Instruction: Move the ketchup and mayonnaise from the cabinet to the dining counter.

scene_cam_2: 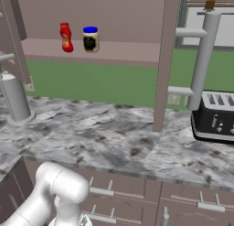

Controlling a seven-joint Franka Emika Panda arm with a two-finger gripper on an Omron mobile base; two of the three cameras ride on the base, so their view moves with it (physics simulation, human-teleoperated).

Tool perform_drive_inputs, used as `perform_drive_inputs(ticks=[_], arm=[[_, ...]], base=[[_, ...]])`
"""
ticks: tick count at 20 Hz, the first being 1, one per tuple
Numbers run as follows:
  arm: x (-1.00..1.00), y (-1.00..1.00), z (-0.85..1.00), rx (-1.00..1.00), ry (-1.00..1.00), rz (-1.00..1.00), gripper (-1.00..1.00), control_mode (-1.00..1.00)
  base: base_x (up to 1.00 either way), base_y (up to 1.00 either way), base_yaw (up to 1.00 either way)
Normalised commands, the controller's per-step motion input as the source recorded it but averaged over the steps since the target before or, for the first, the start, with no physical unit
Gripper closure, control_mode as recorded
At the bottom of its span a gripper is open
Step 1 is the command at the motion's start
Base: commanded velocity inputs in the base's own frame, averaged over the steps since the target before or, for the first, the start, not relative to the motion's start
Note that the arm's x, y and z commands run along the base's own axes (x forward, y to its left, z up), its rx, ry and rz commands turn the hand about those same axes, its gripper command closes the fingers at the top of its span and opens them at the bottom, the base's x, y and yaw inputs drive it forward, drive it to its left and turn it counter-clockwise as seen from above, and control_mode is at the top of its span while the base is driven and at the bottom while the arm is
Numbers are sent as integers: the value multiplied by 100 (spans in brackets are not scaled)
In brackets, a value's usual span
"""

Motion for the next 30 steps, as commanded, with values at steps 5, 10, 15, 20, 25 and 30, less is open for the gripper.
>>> perform_drive_inputs(ticks=[5,10,15,20,25,30], arm=[[-14,0,-9,0,-2,-5,-100,-100],[-68,-6,0,0,-17,-3,-100,-100],[-62,-46,2,0,-6,17,-100,-100],[-2,-58,0,0,6,47,-100,-100],[11,-66,0,0,15,55,-100,-100],[36,-64,-3,0,19,59,-100,-100]], base=[[0,0,0],[0,0,0],[0,0,0],[0,0,0],[0,0,0],[0,0,0]])
